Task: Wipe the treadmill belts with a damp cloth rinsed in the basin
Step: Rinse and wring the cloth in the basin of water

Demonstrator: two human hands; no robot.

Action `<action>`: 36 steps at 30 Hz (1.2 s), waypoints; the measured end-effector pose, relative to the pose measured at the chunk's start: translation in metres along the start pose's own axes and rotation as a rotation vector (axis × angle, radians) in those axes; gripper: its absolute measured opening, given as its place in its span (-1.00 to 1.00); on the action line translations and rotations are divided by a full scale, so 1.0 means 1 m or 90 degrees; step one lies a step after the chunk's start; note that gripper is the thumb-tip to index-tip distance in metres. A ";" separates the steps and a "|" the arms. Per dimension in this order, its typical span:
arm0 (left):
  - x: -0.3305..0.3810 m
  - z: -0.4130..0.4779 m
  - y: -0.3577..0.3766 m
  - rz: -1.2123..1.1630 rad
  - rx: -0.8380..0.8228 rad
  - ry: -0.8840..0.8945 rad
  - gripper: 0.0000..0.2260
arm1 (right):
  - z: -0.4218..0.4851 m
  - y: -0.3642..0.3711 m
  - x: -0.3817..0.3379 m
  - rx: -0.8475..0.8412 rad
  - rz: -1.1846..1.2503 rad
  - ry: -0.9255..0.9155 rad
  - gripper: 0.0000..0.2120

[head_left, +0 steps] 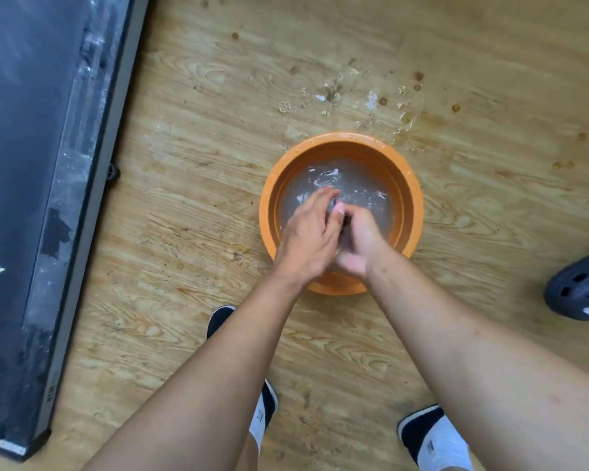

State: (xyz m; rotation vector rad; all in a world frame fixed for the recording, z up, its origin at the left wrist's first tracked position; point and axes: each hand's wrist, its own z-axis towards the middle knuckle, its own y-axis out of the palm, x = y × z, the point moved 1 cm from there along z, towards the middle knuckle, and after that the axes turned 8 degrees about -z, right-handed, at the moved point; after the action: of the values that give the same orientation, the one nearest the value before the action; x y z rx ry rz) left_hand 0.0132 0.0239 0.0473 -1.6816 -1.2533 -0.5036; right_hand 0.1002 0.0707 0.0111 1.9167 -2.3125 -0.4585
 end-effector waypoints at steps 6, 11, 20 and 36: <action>0.040 -0.015 0.010 -0.086 -0.266 -0.100 -0.35 | -0.019 0.000 -0.001 0.033 0.189 -0.076 -0.51; 0.033 -0.029 -0.004 -0.389 -0.232 -0.209 -0.52 | -0.011 -0.028 -0.013 0.144 0.125 -0.129 -0.73; 0.032 0.002 -0.015 -0.623 -0.141 -0.574 -0.43 | -0.022 -0.008 0.006 -0.160 0.041 0.017 -0.85; 0.035 0.016 0.038 -0.617 0.005 -0.351 -0.76 | -0.046 0.013 -0.009 0.093 -0.177 -0.231 -0.61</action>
State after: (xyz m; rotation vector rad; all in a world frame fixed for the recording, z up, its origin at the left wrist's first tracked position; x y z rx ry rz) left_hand 0.0576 0.0548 0.0498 -1.1320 -2.4796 -0.5965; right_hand 0.1022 0.0742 0.0594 2.4198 -2.3440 -0.7376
